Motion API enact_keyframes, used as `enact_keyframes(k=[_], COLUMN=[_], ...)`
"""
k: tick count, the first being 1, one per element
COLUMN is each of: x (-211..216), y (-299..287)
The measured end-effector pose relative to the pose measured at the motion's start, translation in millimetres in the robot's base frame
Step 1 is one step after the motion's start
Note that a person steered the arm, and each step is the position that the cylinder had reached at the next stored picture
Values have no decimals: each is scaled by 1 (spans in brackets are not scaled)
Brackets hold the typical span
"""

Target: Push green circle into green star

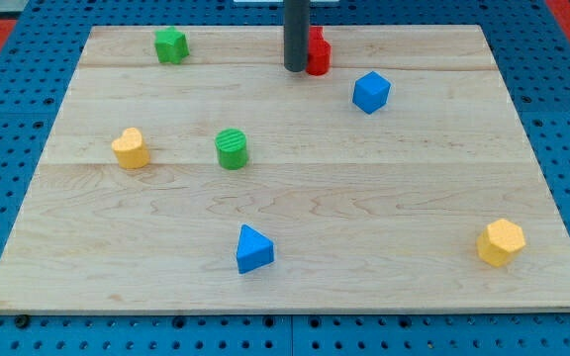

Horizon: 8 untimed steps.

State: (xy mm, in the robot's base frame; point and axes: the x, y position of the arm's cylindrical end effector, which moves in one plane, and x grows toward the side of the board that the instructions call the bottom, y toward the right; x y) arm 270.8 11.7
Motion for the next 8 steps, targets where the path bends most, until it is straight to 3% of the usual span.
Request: enact_keyframes(k=[1, 3, 8], x=[2, 53, 56], y=[-1, -19, -41])
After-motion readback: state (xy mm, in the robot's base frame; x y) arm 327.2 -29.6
